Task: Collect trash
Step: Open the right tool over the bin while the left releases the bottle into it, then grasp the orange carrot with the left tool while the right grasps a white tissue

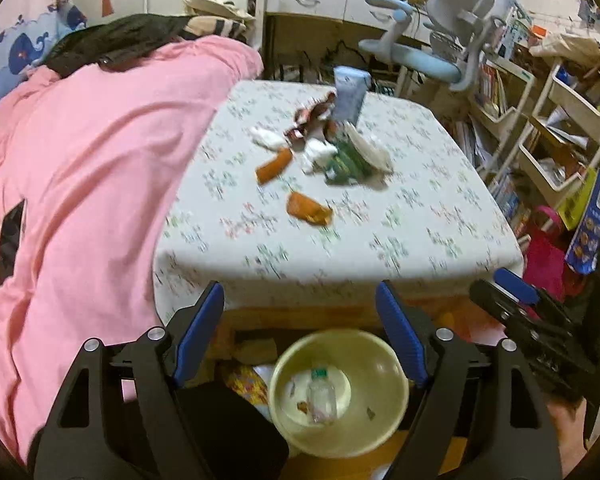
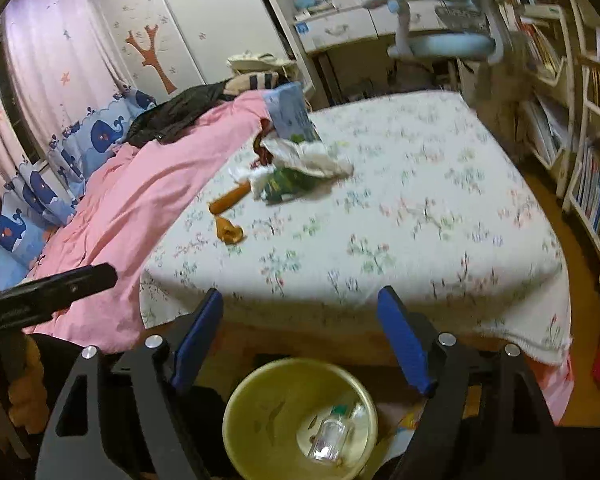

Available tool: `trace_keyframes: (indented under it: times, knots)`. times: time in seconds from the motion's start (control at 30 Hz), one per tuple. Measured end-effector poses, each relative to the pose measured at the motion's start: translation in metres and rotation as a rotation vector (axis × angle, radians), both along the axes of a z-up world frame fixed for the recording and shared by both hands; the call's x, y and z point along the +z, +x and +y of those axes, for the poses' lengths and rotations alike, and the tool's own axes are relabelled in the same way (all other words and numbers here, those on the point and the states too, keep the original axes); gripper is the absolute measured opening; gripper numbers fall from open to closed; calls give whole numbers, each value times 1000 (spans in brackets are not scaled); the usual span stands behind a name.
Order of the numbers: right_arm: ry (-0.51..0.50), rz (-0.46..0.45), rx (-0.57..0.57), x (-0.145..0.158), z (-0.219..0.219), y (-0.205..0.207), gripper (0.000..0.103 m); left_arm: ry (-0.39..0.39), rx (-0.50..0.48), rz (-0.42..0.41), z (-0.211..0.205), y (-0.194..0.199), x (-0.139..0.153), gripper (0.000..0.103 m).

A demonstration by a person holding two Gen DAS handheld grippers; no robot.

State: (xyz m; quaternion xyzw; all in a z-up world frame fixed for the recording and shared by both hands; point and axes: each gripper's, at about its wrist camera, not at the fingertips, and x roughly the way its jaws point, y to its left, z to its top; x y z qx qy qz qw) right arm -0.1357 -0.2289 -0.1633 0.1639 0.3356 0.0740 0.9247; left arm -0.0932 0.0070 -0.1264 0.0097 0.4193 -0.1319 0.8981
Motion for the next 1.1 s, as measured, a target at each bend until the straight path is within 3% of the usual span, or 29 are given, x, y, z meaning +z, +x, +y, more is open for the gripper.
trace_keyframes:
  times: [0.23, 0.63, 0.73, 0.93, 1.1]
  knots:
    - [-41, -18, 8, 9, 3, 16, 80, -26, 29, -13, 4, 28, -4, 75]
    - [-203, -84, 160, 68, 5, 95, 85, 7, 57, -54, 3, 95, 3, 75]
    - [-255, -79, 189, 65, 7, 115, 85, 19, 60, -60, 0, 112, 2, 75]
    - [-185, -12, 177, 37, -1, 142, 85, 37, 77, -33, -10, 155, -20, 75]
    - [-232, 2, 214, 31, 8, 158, 85, 65, 46, -15, -23, 187, -29, 75]
